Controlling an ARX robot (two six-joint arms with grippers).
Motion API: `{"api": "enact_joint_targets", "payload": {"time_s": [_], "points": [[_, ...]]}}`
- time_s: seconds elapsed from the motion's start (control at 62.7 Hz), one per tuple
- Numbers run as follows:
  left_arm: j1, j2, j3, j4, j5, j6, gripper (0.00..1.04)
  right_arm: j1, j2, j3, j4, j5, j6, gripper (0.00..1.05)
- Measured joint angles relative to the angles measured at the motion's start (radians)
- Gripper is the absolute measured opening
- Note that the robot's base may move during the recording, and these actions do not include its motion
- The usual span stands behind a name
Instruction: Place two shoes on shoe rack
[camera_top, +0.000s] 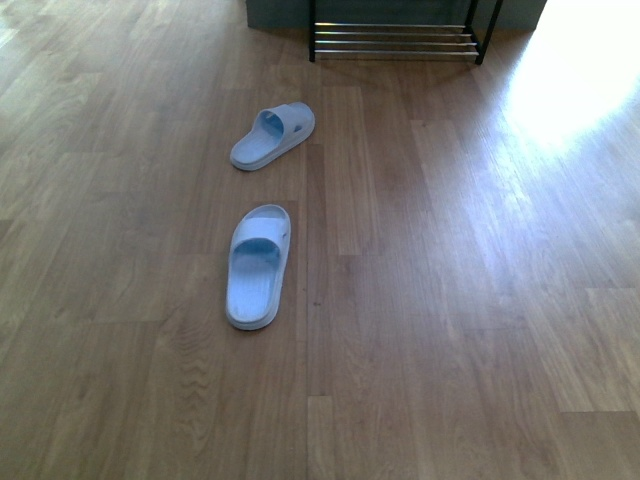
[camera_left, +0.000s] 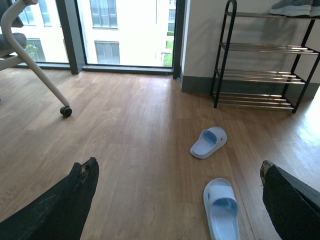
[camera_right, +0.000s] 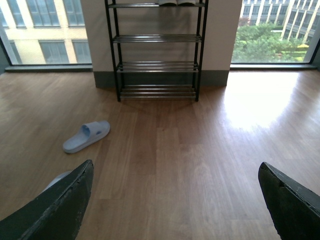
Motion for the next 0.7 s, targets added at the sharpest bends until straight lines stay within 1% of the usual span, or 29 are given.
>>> {"api": "enact_joint_targets", "payload": {"time_s": [0.702], "points": [[0.0,0.0,0.0,0.0,0.004,0.0,0.95,0.0,0.001,0.0,0.0,0.008,0.0,0.96]]}}
